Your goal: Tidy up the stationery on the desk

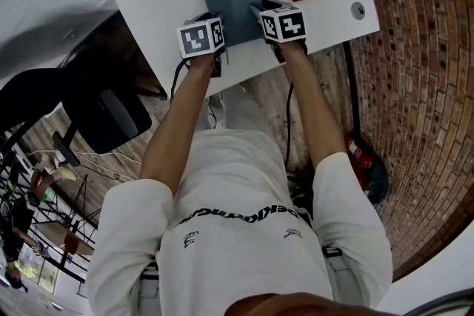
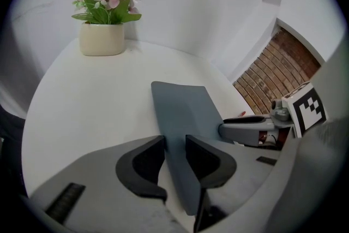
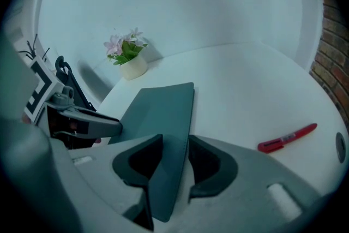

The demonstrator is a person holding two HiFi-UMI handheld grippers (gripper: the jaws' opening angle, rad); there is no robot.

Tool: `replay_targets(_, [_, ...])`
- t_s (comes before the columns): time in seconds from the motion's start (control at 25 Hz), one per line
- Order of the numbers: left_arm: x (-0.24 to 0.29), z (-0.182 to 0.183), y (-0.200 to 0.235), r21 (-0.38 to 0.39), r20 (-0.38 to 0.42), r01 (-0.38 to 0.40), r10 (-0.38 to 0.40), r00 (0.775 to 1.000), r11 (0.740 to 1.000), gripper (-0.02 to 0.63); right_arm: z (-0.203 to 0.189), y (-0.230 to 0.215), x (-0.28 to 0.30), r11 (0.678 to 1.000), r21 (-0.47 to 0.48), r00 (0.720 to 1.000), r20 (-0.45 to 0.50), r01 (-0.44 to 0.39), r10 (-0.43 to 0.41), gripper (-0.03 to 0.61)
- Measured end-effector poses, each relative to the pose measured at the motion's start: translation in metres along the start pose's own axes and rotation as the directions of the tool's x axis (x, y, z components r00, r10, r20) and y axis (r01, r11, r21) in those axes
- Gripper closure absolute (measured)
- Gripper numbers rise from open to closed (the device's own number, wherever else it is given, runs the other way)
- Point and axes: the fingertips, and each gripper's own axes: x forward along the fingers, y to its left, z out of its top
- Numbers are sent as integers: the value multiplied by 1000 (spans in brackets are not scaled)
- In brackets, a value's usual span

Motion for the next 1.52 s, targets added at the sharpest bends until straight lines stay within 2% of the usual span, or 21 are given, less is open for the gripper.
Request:
replay_targets(0.28, [-1, -8, -8, -35, 18, -12, 13, 1000, 999, 495, -3, -8, -8, 999, -28, 999, -9, 32, -33, 439])
replay_targets(0.56, [-1, -17, -15, -57, 23, -12, 13, 1000, 998, 495, -6, -11, -8, 999, -34, 1000, -10, 7, -8, 439])
replay_targets(0.84, [2, -20, -18, -46, 16, -13, 14, 1000, 999, 495, -10, -17, -13, 999, -11, 999, -10, 31, -31, 439])
replay_targets(1.04, [1, -20, -18, -44, 18, -10, 10, 1000, 999, 495, -8, -14, -10, 1000, -11, 1000, 8, -3, 3, 433])
replay_targets(1.32, [0, -21, -17, -37, 14, -14, 15, 1000, 999, 495, -9, -17, -13, 1000, -16, 1000, -1, 25, -25, 434])
replay_targets(1.44, [-5, -18, -15, -25, 34, -28, 29, 999, 999, 495, -8, -17, -18, 1000, -12, 1000, 15, 18, -18, 430])
replay_targets(1.52, [-11, -13, -15, -9, 60, -38, 38, 997, 999, 519, -7, -20, -23, 1000, -9, 999, 24, 23, -23, 438])
